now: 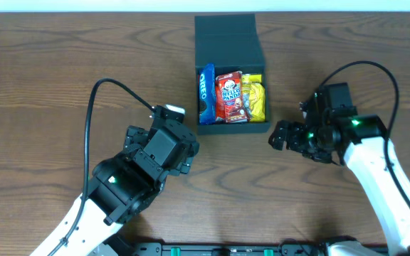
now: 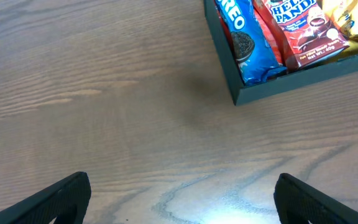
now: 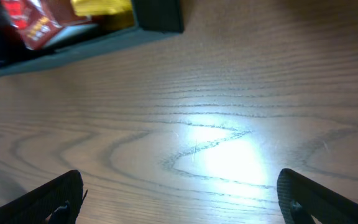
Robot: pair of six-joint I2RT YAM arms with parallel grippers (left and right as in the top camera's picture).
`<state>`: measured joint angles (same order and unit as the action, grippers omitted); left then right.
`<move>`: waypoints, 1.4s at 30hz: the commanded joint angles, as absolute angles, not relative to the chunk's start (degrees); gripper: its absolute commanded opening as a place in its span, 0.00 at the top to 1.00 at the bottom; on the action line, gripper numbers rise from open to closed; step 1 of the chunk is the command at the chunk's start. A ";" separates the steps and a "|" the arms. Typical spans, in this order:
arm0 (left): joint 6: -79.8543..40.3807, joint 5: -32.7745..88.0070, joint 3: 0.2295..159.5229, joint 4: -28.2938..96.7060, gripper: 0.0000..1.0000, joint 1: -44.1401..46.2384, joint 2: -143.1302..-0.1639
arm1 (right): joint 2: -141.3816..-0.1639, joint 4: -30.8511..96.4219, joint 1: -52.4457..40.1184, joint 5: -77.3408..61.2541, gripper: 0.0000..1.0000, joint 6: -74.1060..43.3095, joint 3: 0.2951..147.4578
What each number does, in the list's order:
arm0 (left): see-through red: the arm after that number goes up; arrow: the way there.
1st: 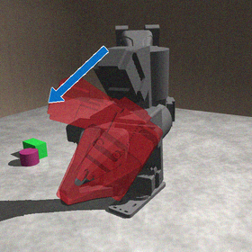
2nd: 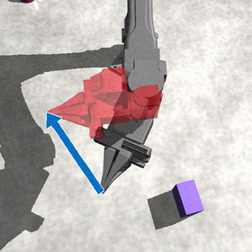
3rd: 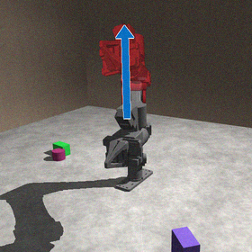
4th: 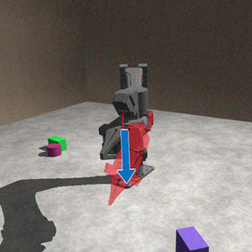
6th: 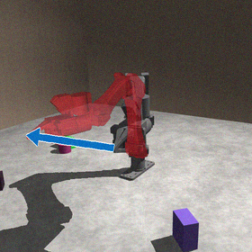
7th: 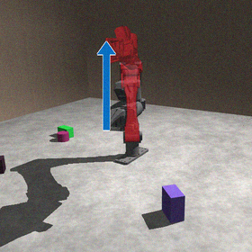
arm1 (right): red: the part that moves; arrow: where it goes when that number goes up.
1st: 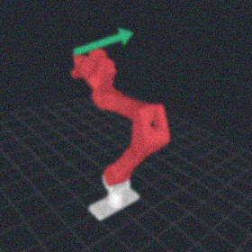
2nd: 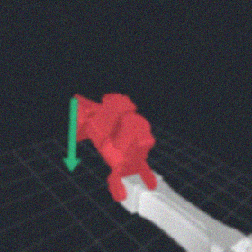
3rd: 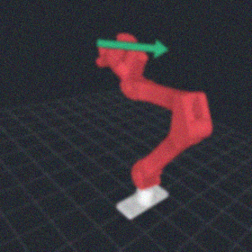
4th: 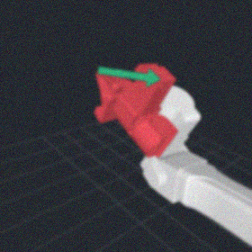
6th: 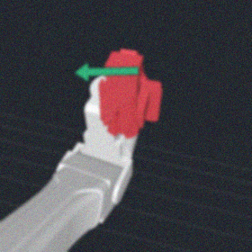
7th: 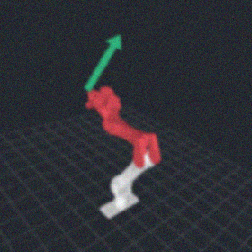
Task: Pack container
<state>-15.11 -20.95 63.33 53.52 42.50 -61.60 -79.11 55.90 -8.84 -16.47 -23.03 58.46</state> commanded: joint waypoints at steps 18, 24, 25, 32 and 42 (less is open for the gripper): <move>-14.72 -21.54 63.33 50.72 0.05 42.26 -61.43 | -92.51 67.96 -10.59 -5.50 0.01 -20.91 81.45; -14.11 -21.56 63.33 50.68 0.04 42.26 -61.43 | -99.09 64.58 -10.59 -5.39 0.01 -19.86 81.45; -14.11 -21.54 63.33 50.70 0.05 42.26 -61.43 | -99.96 64.01 -10.61 -5.41 0.01 -19.86 81.45; -14.11 -21.54 63.33 50.68 0.05 42.26 -61.43 | -104.42 59.83 -12.78 -5.30 0.01 -19.27 81.45; -14.11 -21.54 63.33 50.72 0.05 42.26 -61.43 | -105.34 57.58 -14.59 0.36 0.01 -19.62 81.43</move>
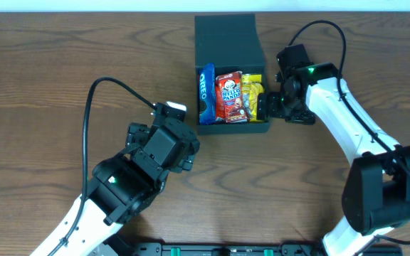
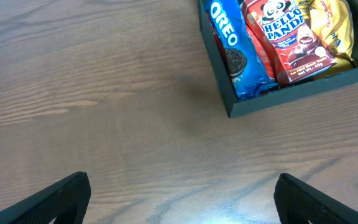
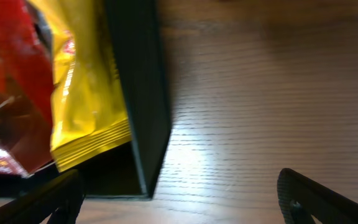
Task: Pack container
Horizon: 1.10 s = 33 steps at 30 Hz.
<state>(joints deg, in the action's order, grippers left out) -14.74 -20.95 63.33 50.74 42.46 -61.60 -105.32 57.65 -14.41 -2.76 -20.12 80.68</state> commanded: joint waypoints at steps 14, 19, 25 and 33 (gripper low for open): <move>-14.13 -21.50 63.33 50.70 0.05 42.26 -61.45 | -106.76 57.80 -14.74 3.03 0.01 -22.94 80.62; -14.13 -21.34 63.33 50.72 0.05 42.26 -61.45 | -108.88 56.49 -15.53 3.03 0.01 -22.68 80.60; -14.13 -21.37 63.33 50.74 0.05 42.28 -61.45 | -110.45 56.93 -17.12 2.79 0.01 -22.70 80.60; -14.13 -21.34 63.33 50.72 0.05 42.28 -61.45 | -110.56 60.95 -20.93 2.81 0.01 -22.70 80.53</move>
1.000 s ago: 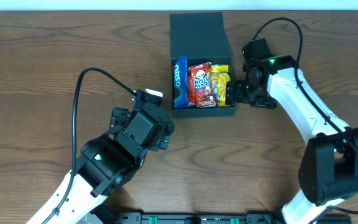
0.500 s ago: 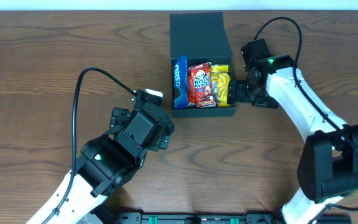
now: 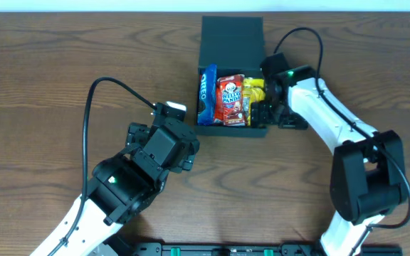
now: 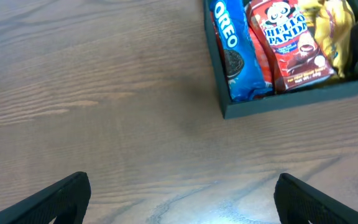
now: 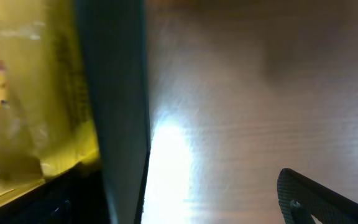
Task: Pack container
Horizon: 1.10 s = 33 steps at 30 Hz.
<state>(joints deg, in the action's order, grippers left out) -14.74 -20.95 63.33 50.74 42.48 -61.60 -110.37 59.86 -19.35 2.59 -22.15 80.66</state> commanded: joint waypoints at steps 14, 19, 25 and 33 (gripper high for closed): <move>-14.15 -21.34 63.33 50.74 0.05 42.28 -61.45 | -110.59 64.64 -26.37 3.27 0.01 -24.88 70.63; -14.15 -21.34 63.33 50.72 0.05 42.28 -61.45 | -110.56 62.59 -26.76 3.46 0.01 -29.39 66.08; -14.15 -21.34 63.33 50.72 0.05 42.28 -61.45 | -106.15 62.48 -26.76 3.29 0.01 -29.32 66.37; -14.15 -21.34 63.33 50.68 0.05 42.28 -61.45 | -87.64 63.42 -26.76 -0.73 0.01 -28.69 68.05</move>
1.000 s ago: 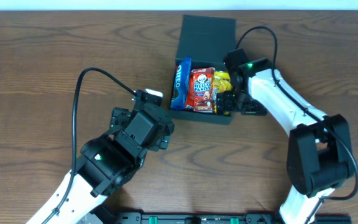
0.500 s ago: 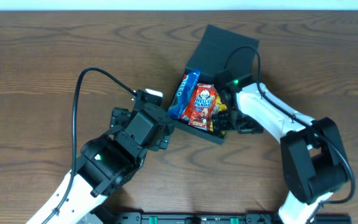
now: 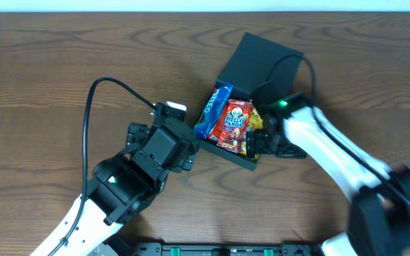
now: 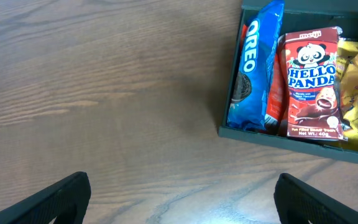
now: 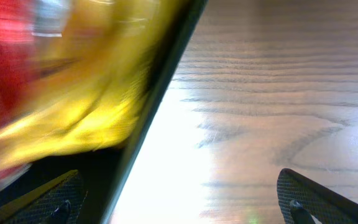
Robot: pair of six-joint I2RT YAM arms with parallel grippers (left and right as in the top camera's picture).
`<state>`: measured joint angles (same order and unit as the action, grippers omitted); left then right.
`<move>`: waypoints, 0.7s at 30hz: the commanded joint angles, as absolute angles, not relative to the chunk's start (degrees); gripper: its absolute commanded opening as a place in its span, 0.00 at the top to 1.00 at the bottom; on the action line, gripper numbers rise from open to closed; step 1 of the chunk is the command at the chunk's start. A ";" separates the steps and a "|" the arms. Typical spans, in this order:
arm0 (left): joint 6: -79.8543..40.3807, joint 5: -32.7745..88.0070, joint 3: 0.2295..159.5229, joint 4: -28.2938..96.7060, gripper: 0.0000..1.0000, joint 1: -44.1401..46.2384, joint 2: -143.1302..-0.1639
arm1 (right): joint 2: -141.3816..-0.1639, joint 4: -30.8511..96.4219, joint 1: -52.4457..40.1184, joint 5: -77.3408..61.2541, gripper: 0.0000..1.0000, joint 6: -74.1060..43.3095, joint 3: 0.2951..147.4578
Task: Pack container
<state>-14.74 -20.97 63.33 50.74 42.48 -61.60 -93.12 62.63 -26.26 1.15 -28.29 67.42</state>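
The dark box (image 3: 226, 152) lies turned at a slant, its lid (image 3: 260, 60) open toward the far right. Inside are a blue Oreo pack (image 3: 213, 110), a red Hello Panda pack (image 3: 233, 124) and a yellow bag (image 3: 254, 119). My right gripper (image 3: 259, 144) is open at the box's near right corner. In the right wrist view, which is blurred, one finger is inside by the yellow bag (image 5: 86, 106), the other outside, the wall (image 5: 148, 124) between them. My left gripper (image 4: 182, 199) is open over bare wood, left of the box (image 4: 272, 135).
The brown wooden table (image 3: 62, 64) carries only the box and the two arms. My left arm's black cable (image 3: 91, 107) loops over the table's left half. My right arm (image 3: 333, 156) stretches from the near right corner toward the box.
The box has swung round, from square to the table to a slant, its lid now pointing far right. My right gripper has moved nearer with the box's corner. The left arm is unchanged.
My right gripper first stood open on bare wood, right of the squarely set box. Then it was at the box's right wall, then straddling that wall with the box shifted slightly. Now the box is turned to a slant. The left gripper stayed open and still throughout.
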 commanded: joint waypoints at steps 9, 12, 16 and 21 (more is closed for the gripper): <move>-11.11 -21.26 63.40 41.65 0.05 40.77 -63.40 | -75.50 68.36 -26.76 -0.67 0.01 -29.63 68.05; -8.01 -13.78 65.17 38.11 0.05 35.90 -67.55 | -73.23 68.62 -26.76 -0.86 0.01 -29.82 68.05; -2.66 -4.89 72.71 37.47 0.05 27.90 -75.20 | -71.79 70.26 -26.76 -1.10 0.01 -30.26 68.05; 1.61 11.20 86.37 37.98 0.05 19.18 -86.39 | -71.79 70.94 -26.76 -1.13 0.01 -32.38 68.03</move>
<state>-2.96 -1.58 79.35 37.93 22.81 -82.15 -72.14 70.89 -26.28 -0.89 -30.13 67.55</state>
